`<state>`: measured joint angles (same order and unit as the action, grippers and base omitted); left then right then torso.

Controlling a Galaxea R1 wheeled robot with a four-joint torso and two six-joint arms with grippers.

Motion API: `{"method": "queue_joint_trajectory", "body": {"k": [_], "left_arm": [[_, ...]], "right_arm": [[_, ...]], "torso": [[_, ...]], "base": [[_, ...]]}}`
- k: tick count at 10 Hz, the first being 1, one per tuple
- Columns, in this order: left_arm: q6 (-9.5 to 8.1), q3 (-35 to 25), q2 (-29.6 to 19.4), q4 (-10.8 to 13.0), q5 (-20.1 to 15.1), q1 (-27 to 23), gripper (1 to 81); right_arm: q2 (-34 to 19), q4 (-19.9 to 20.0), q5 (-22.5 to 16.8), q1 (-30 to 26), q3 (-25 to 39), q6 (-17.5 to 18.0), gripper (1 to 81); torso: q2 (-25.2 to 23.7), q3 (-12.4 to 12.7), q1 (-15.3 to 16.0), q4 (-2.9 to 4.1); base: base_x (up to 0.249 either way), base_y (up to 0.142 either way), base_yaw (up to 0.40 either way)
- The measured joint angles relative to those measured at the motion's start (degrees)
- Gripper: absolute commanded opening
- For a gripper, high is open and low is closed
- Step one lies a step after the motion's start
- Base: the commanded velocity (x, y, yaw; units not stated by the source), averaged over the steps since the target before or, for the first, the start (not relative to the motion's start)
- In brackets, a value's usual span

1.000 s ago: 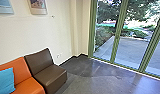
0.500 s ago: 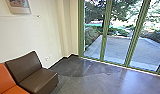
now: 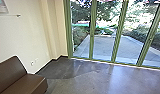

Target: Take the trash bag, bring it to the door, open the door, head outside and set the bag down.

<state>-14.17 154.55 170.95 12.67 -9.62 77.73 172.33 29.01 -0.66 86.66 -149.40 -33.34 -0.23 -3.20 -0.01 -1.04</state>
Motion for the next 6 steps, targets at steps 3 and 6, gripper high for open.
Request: {"method": "queue_joint_trajectory", "body": {"k": [3, 6], "left_arm": [[0.0, 0.2, 0.0, 0.0, 0.0, 0.0, 1.0], [0.0, 0.4, 0.0, 0.0, 0.0, 0.0, 1.0]], "right_arm": [[0.0, -0.1, 0.0, 0.0, 0.0, 0.0, 81.1], [0.0, -0.2, 0.0, 0.0, 0.0, 0.0, 81.1]], "torso": [[0.0, 0.0, 0.0, 0.0], [0.0, 0.0, 0.0, 0.0]], "base": [[0.0, 0.0, -0.318], [0.0, 0.0, -0.31]]}}
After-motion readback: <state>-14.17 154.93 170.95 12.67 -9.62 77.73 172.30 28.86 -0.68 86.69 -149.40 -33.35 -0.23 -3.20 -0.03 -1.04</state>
